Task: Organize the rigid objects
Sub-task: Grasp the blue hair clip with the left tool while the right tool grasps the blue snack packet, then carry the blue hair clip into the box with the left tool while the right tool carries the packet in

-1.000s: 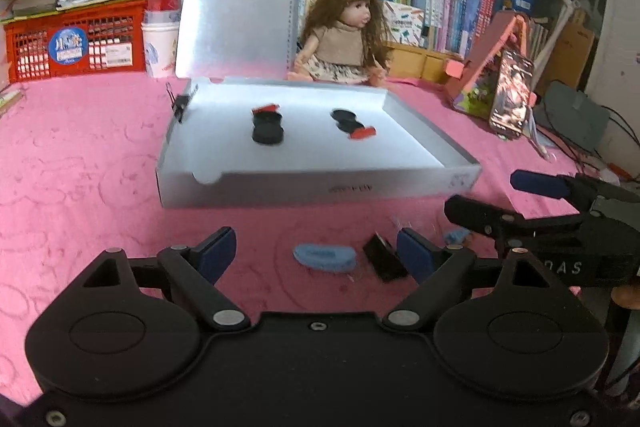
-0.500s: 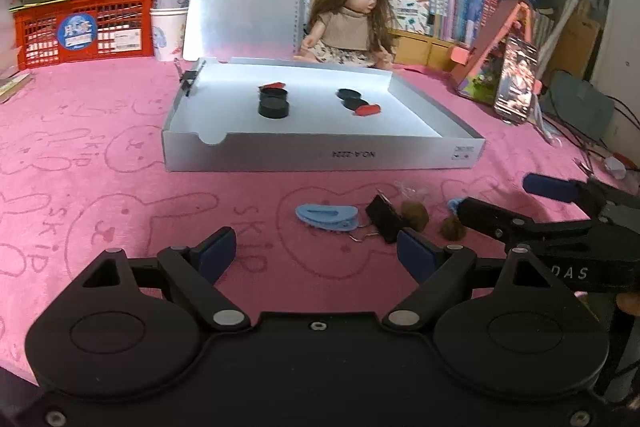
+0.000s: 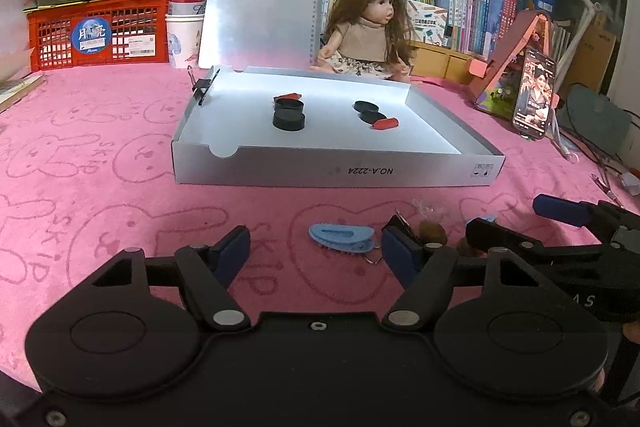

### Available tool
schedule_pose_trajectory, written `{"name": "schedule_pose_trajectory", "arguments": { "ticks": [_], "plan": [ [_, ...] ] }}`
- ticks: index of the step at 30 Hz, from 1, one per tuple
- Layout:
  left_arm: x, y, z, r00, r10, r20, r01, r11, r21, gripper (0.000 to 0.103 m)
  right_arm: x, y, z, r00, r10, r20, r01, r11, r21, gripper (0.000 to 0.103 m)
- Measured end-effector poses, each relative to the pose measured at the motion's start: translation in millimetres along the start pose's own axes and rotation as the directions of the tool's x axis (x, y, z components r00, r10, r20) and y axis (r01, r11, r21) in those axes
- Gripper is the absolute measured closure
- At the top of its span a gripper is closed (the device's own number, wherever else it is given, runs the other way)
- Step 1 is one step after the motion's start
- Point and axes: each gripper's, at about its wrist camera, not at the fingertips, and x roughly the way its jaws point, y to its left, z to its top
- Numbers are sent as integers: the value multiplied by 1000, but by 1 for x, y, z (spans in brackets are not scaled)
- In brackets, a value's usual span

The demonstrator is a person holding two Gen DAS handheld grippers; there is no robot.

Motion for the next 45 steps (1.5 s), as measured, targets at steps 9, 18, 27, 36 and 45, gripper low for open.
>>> {"name": "schedule_pose_trajectory", "arguments": {
  "ticks": [9,18,27,36,45],
  "plan": [
    [11,-6,7,1000,0,2,0,1000,23,46,2,3,2,1000,21,0,-21,1000,0,15],
    [9,-1,5,1000,-20,-3,20,999,36,52,0,-4,6,1000,20,5,-20,1000,22,18],
    [8,-4,2,1000,-20,0,20,998,65,55,0,-12,1,1000,5,-22,-5,1000,23,20],
    [13,-5,2,999,-34,10,34,997,66,66,9,-6,-2,999,18,-31,-17,1000,18,28],
    [8,-5,3,1000,-14,24,13,999,46,67,8,-5,-5,1000,15,-16,-15,1000,11,59]
  ]
}}
